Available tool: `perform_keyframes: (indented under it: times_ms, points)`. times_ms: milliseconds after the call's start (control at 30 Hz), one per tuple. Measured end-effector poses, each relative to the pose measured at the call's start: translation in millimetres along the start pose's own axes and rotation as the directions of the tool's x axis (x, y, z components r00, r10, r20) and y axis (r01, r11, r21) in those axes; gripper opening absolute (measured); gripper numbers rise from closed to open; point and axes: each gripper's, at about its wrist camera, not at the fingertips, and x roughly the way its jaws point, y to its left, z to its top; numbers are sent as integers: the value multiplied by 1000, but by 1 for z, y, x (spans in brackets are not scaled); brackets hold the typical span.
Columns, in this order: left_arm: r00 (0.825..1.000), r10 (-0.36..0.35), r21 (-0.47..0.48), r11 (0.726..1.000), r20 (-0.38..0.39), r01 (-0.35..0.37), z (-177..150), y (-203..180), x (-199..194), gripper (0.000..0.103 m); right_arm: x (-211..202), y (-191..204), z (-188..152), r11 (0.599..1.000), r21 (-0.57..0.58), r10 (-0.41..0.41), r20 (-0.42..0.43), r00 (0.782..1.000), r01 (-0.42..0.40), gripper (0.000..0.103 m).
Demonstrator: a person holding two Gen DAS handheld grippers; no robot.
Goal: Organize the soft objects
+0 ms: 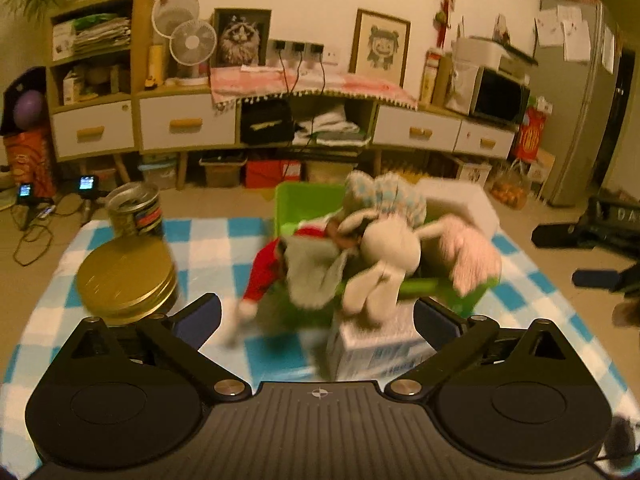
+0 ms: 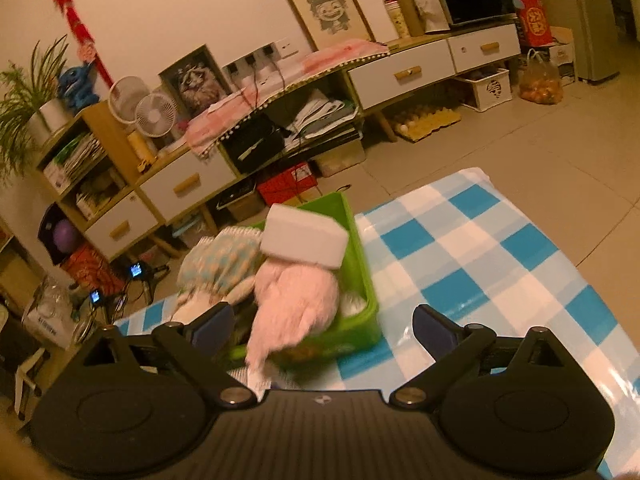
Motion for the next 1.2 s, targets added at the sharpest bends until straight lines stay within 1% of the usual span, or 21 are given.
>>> perform_keyframes:
  times_ms: [200, 467, 600, 733, 867, 1033, 1200]
  points:
    - [998, 25, 10, 1000, -55, -25, -19, 5, -21, 98, -14, 4, -26, 1000, -15, 10, -59, 998, -11, 67]
    - [985, 64, -27, 997, -158, -69, -34, 1, -42, 98, -40, 19, -74, 990, -140, -38, -116, 993, 22, 67]
    - [978, 81, -26, 996, -190, -87, -37, -9, -53, 98, -53, 26, -88, 983, -178, -57, -117, 991, 36, 68]
    - [976, 87, -27, 995, -201, -94, -39, -20, -62, 98, -65, 35, -94, 976, -209, -77, -108, 991, 53, 68]
    - [971, 99, -21, 994, -218, -106, -39, -29, -63, 98, -72, 41, -96, 968, -241, -94, -85, 992, 71, 68]
    - [963, 116, -33, 991, -241, -127, -38, -32, -60, 98, -77, 41, -93, 965, -248, -102, -71, 992, 82, 68]
    - [963, 130, -30, 990, -237, -141, -36, -36, -61, 98, -78, 42, -93, 963, -255, -107, -59, 993, 88, 68]
